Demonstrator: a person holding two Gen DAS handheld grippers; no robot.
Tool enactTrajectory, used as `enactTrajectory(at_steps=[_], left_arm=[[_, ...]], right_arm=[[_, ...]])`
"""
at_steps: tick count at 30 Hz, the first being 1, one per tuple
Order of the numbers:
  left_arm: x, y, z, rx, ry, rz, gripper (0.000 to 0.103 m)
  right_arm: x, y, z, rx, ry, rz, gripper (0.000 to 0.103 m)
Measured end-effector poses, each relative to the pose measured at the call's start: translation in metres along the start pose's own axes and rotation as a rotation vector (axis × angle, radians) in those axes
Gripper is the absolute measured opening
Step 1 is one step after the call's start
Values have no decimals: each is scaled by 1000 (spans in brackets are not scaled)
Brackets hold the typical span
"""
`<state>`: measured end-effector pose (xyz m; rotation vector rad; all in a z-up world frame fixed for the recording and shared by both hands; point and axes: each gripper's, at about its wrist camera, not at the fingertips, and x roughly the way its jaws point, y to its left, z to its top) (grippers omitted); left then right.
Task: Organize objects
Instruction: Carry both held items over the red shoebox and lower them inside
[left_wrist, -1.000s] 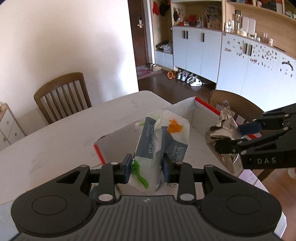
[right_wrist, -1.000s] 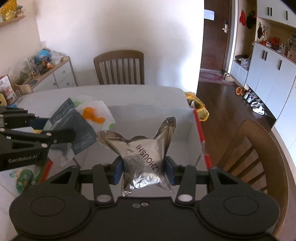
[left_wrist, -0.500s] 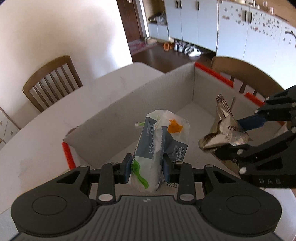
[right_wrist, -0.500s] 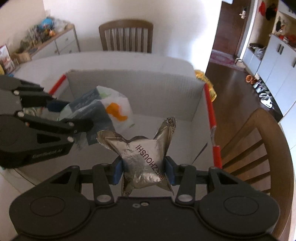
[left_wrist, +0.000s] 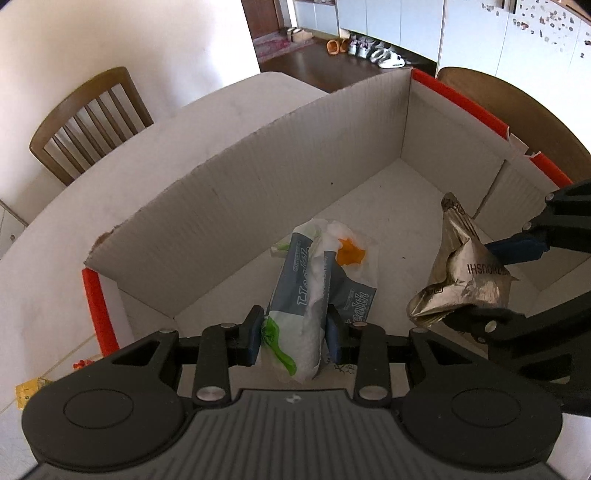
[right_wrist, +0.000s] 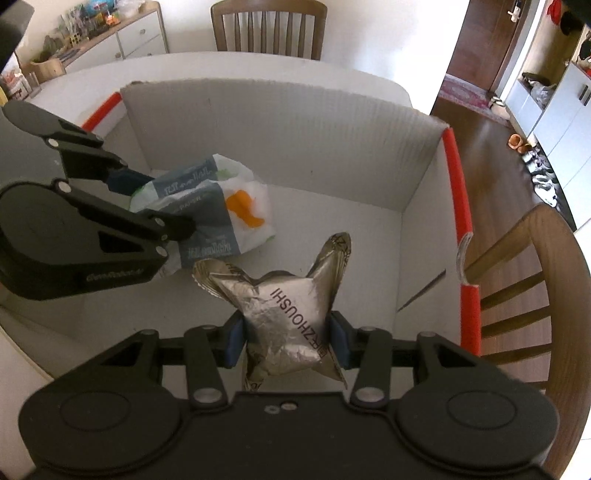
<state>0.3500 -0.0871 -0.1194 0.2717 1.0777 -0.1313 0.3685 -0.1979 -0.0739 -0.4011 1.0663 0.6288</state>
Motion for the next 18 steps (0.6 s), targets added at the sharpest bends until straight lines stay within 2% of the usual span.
enactTrajectory(at_steps=[9,11,13,18], left_arm=[[9,1,0,-1,30,-20,37],[8,2,0,-4,24,-20,38],[9,9,3,-9,16,-19,38],[-1,13,3,-31,-18,-14,43]], right_arm=[[6,3,-3,-2,21,-2,50],[5,4,-3,1,18,0,53],[3,2,-3,4,10,-5,60],[-10,-4,-7,11,-25,2,64]])
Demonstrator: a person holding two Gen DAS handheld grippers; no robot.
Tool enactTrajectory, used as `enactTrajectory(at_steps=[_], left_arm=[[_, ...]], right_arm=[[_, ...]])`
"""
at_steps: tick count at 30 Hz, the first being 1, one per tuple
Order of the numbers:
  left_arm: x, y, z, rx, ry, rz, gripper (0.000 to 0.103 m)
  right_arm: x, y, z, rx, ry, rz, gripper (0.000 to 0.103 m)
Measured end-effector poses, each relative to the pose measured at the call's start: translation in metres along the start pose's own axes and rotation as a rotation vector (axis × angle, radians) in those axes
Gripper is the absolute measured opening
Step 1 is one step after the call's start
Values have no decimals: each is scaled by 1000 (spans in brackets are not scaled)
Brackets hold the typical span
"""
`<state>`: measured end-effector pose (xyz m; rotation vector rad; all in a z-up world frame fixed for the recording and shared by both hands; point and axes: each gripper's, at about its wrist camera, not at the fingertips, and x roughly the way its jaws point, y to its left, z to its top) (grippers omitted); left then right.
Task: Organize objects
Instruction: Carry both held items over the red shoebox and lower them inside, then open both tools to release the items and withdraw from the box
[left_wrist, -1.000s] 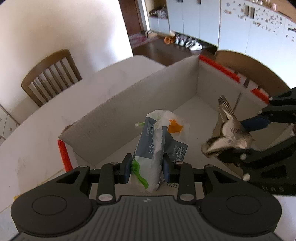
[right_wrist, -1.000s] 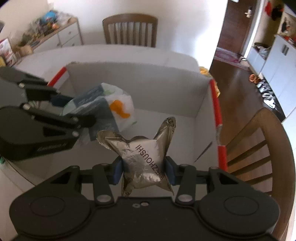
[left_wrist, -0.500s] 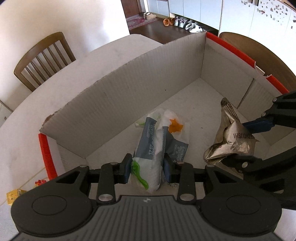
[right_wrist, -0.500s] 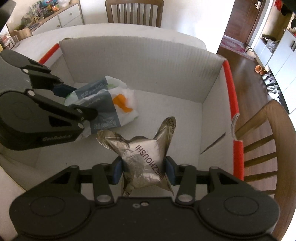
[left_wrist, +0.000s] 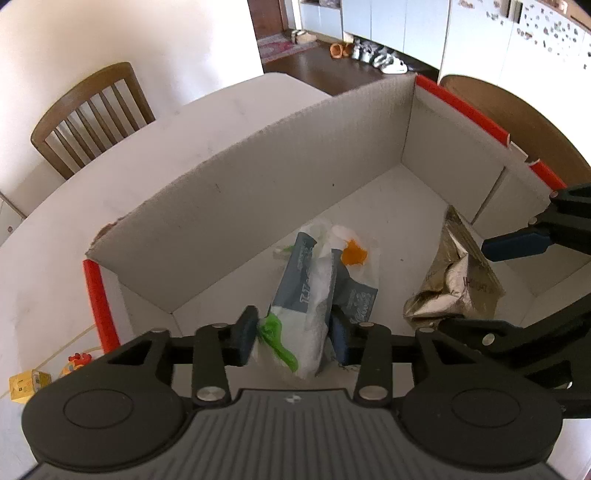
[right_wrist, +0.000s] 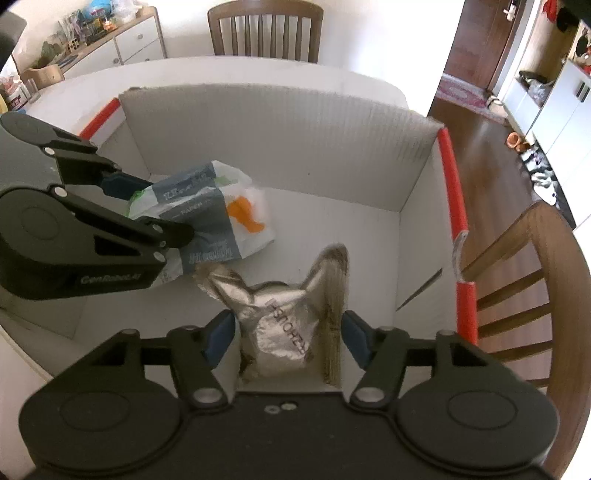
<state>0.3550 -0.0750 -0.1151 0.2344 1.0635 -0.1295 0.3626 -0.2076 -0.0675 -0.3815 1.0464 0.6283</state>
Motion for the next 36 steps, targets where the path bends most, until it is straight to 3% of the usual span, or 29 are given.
enactTrajectory(at_steps=[7,9,11,23,36], left_arm=[[-17,3,-4,-7,-49,3,48],[-22,4,-6,-10,-60,6,57],[-30,5,-9,-17,-80,12,59],[-83,16,-27,-77,-186,-18,59],[-137,38,-65,-142,-292,-42,59]], right_arm=[[-17,0,-1,2,-47,5,70],[-22,0,6,3,-60,9,70],[-27,-2,6,3,-74,12,70],[-85,6,-2,35,-192,40,73],[-117,38,-12,73,-298,36,73]])
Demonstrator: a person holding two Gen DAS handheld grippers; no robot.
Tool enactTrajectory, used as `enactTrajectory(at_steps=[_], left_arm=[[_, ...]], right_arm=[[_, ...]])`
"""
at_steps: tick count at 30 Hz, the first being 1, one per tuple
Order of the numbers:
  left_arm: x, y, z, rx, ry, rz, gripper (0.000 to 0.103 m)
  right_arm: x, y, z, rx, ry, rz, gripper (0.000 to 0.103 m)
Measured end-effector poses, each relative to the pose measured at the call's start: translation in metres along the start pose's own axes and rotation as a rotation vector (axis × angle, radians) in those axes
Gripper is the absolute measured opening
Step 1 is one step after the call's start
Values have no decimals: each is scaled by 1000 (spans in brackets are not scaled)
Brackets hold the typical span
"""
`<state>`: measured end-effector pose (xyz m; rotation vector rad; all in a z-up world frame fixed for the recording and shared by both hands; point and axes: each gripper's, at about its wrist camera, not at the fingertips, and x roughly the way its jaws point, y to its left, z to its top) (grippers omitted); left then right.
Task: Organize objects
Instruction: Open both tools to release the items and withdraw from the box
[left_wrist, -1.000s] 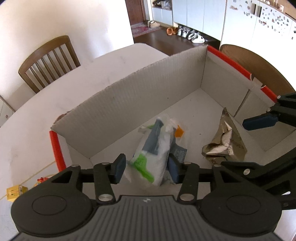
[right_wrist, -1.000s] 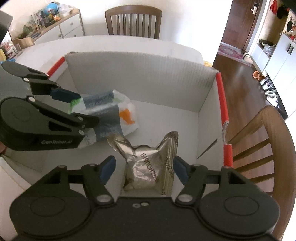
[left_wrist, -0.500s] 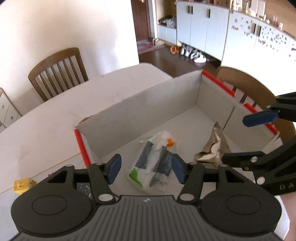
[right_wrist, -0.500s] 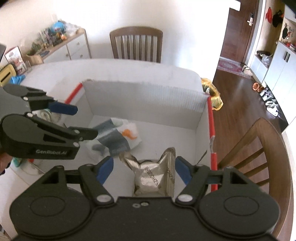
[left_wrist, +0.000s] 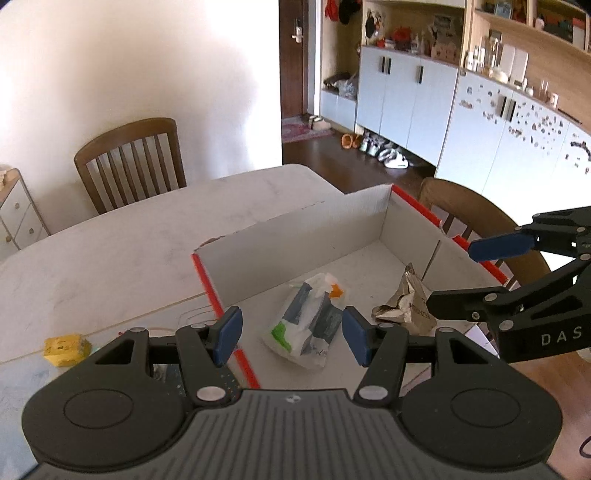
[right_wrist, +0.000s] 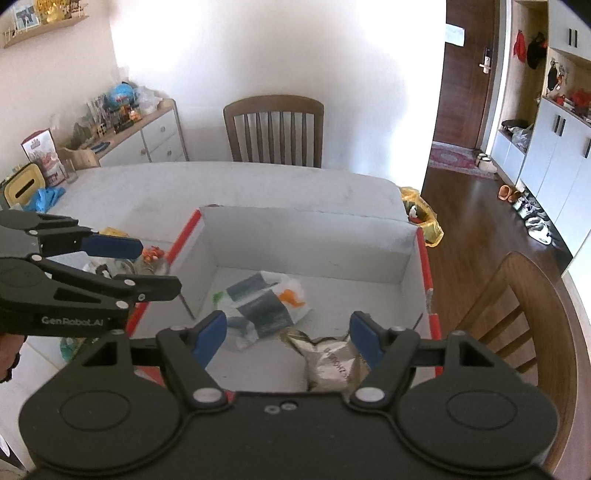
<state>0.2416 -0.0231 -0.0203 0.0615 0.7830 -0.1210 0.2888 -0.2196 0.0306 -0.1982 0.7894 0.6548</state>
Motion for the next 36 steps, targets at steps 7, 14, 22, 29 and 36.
enactTrajectory(at_steps=[7,14,22,29,36], left_arm=[[-28,20,-14,-15,-49,33,62],[-54,49,-36,-43,-75,54,64],[-81,86,-64,-75,-109,79,73],[-96,119,-88,-105,-129,90,81],[-106,152,-108,-144,-125,66,93]], right_arm=[[-10,27,-5,21,-42,15,77],[-16,59,-10,64,-87,46,80],[-20,94,-12,98,-142,71,91],[-17,127,-16,114,-153,70,99],[-13,154,-19,126,-162,54,101]])
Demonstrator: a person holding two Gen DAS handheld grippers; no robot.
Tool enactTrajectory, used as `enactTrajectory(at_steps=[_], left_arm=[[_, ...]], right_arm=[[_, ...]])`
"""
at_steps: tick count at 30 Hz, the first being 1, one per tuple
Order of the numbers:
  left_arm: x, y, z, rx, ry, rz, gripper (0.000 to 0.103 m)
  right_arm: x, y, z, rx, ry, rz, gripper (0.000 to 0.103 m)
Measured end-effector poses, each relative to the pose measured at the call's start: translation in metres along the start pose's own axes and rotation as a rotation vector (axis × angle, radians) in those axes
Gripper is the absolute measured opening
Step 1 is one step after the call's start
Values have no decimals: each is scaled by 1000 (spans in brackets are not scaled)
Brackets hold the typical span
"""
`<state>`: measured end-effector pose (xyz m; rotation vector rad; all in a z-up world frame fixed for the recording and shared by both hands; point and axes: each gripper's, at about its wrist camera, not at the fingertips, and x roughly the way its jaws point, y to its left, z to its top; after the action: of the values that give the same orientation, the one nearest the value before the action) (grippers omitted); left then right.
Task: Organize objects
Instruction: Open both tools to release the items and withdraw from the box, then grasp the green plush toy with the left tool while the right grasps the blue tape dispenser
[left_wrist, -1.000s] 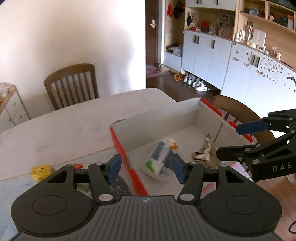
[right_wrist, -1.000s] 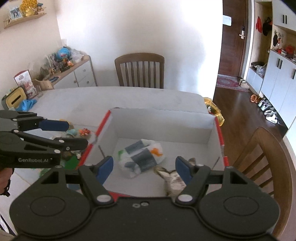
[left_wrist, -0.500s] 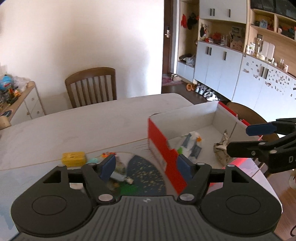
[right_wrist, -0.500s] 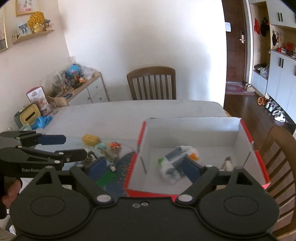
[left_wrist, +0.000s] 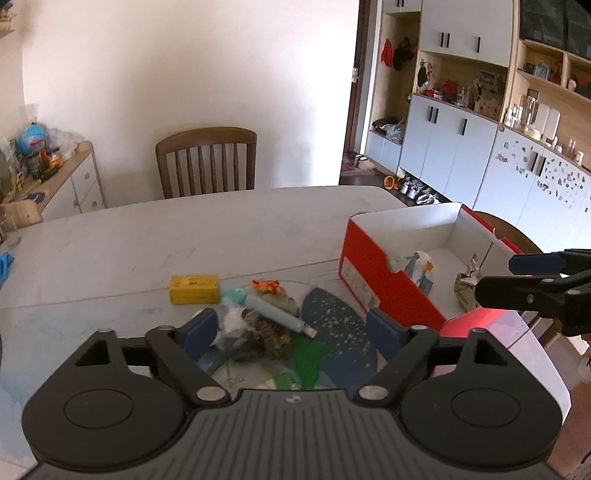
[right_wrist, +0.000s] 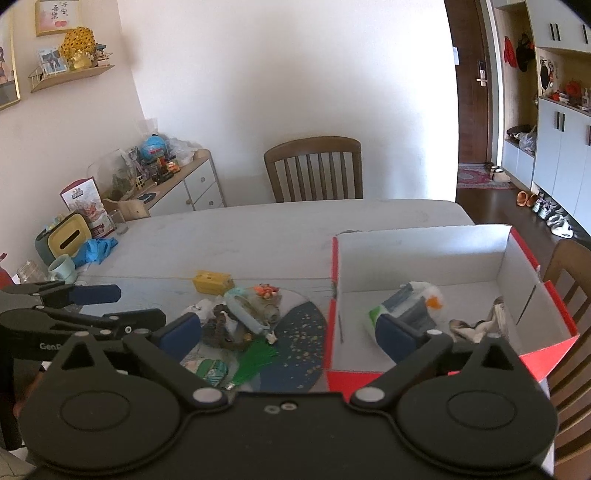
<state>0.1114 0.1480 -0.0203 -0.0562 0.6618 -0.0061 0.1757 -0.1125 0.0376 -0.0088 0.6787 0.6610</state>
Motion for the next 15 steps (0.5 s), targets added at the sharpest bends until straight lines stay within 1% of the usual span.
enactTrajectory(at_steps=[1,2,3,15], left_arm=[[-2,4,-2,-1,-3,0,95],[-3,9,-5,0,-4,3,102],[-4,13,-7,0,-8,6,103],[-1,48,-37,23,20,-39,103]], right_arm=[[1,3,-1,-1,2,-4,101],[3,6,-2,-1,4,-7,101],[4,8,-3,1,8,-9,101],[25,39,-18,7,58,-25,101]])
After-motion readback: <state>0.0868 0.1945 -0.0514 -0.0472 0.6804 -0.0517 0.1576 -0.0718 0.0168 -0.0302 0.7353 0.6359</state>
